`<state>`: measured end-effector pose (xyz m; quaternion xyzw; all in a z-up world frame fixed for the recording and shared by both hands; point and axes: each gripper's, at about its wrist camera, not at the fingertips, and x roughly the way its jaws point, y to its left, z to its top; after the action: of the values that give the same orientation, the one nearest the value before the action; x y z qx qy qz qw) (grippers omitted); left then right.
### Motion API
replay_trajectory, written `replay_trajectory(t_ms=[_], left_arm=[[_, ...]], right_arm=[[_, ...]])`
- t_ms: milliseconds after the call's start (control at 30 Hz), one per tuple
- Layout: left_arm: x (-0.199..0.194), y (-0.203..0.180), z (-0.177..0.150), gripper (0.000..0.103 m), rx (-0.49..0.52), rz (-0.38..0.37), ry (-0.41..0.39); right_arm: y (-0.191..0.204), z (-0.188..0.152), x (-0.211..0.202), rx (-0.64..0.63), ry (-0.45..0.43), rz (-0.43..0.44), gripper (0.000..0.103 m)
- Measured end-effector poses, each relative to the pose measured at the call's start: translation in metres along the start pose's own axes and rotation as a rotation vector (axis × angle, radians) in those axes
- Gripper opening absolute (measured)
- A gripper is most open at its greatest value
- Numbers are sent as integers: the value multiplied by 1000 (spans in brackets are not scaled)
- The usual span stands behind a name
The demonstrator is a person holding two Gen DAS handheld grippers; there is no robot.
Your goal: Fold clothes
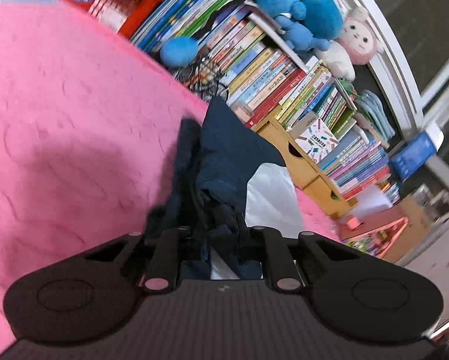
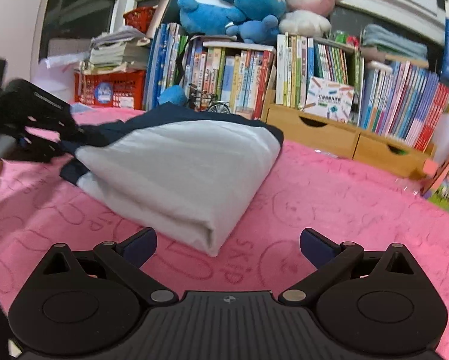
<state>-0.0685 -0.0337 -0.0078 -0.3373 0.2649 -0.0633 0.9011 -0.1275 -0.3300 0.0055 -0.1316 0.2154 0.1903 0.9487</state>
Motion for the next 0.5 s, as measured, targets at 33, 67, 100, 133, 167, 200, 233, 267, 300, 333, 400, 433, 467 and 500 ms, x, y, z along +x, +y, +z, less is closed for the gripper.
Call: replay_trajectory(t_ms=[33, 67, 100, 133, 167, 200, 233, 267, 300, 333, 400, 433, 467, 500], left_arm=[[0, -1, 1, 15, 21, 21, 4], [2, -2, 0, 15, 47, 42, 10], [4, -5, -2, 16, 75, 62, 16], [6, -7, -4, 16, 102, 83, 22], [6, -8, -6, 16, 128, 97, 26], [4, -8, -7, 18, 154, 110, 28], [3, -9, -9, 18, 181, 122, 29], [1, -9, -10, 18, 207, 134, 31], [0, -9, -11, 18, 234, 146, 33], [-1, -11, -12, 18, 265, 159, 32], [-4, -13, -16, 18, 325, 183, 27], [-5, -15, -18, 20, 349, 193, 23], [-6, -16, -20, 23, 361, 208, 19], [-6, -16, -20, 26, 360, 214, 18]], right_arm=[[1, 1, 3, -7, 6, -6, 103], [2, 3, 5, -11, 12, -10, 103], [3, 3, 8, -11, 18, -12, 103], [4, 4, 11, -10, 24, -14, 103], [4, 3, 12, -11, 31, -14, 103], [5, 3, 13, -13, 37, -15, 103], [6, 2, 14, -15, 44, -15, 103], [6, 1, 15, -17, 50, -15, 103], [6, 1, 16, -17, 52, -13, 103], [6, 1, 17, -14, 55, -7, 103], [4, 3, 18, 3, 70, -1, 103], [2, 5, 18, 14, 75, 1, 103], [0, 10, 16, 31, 67, 15, 103], [-2, 16, 13, 50, 54, 32, 103]])
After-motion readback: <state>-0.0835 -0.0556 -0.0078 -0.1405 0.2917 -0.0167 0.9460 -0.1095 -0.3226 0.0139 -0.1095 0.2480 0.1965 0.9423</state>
